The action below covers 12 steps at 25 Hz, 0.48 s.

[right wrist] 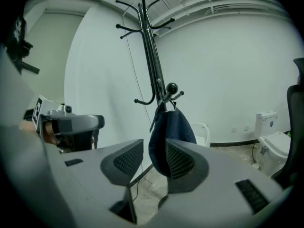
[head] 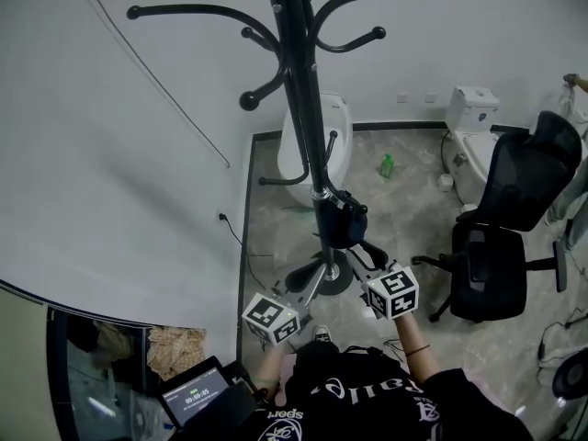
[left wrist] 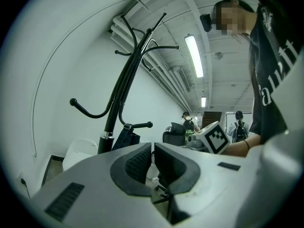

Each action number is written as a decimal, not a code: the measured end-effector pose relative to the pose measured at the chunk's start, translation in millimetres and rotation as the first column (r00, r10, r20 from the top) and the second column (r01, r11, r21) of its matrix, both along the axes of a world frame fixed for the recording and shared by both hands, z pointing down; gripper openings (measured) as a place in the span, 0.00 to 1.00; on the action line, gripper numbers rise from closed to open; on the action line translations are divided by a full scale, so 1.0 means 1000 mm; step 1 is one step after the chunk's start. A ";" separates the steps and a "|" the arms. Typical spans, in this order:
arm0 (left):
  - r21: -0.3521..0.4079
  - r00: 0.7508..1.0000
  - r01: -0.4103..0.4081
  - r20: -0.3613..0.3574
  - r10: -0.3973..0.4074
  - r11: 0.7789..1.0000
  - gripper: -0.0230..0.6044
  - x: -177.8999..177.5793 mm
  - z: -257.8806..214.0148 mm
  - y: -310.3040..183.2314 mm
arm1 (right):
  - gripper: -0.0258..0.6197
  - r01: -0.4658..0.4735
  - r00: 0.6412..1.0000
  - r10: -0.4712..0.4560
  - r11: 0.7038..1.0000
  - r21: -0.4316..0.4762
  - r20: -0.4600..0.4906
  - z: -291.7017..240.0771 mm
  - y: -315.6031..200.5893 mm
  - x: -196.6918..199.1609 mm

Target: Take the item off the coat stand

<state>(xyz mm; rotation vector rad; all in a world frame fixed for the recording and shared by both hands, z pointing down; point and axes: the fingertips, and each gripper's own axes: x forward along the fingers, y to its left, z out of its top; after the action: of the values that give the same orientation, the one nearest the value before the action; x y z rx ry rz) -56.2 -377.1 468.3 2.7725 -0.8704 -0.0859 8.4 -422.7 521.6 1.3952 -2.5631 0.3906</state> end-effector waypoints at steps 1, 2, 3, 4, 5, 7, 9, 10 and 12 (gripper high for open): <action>-0.002 1.000 -0.011 0.000 0.011 1.000 0.04 -0.001 0.000 -0.004 | 0.25 -0.012 1.000 0.012 1.000 -0.003 -0.020 0.003 -0.007 -0.001; -0.003 1.000 -0.023 0.000 0.023 1.000 0.04 -0.001 0.001 -0.008 | 0.26 -0.023 0.999 0.022 1.000 -0.006 -0.044 0.005 -0.014 -0.002; -0.003 0.999 -0.035 0.001 0.035 0.999 0.04 -0.002 0.001 -0.011 | 0.28 -0.032 0.997 0.031 0.999 -0.008 -0.070 0.008 -0.022 -0.003; -0.005 0.999 -0.046 0.001 0.046 0.999 0.04 -0.003 0.002 -0.014 | 0.29 -0.042 0.995 0.041 0.999 -0.010 -0.095 0.011 -0.029 -0.005; -0.008 0.999 -0.054 0.000 0.054 0.998 0.04 -0.004 0.004 -0.017 | 0.30 -0.054 0.992 0.052 0.998 -0.014 -0.114 0.015 -0.037 -0.006; -0.014 0.998 -0.069 -0.002 0.069 0.998 0.04 -0.005 0.006 -0.022 | 0.32 -0.090 0.987 0.086 0.996 -0.027 -0.137 0.023 -0.053 -0.008; -0.016 0.996 -0.084 0.001 0.084 0.996 0.04 -0.008 0.008 -0.024 | 0.32 -0.143 0.978 0.136 0.989 -0.034 -0.156 0.032 -0.066 -0.007; -0.018 0.996 -0.089 0.000 0.089 0.996 0.04 -0.009 0.010 -0.024 | 0.32 -0.168 0.973 0.160 0.985 -0.034 -0.168 0.037 -0.072 -0.006; -0.024 0.996 -0.090 -0.001 0.090 0.996 0.04 -0.012 0.012 -0.026 | 0.32 -0.197 0.962 0.188 0.980 -0.030 -0.196 0.046 -0.081 -0.004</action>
<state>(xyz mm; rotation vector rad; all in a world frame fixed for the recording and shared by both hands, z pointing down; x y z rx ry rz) -68.7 -403.0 480.7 2.7842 -0.7399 -0.0598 4.0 -503.4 567.4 1.5866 -2.2585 0.3280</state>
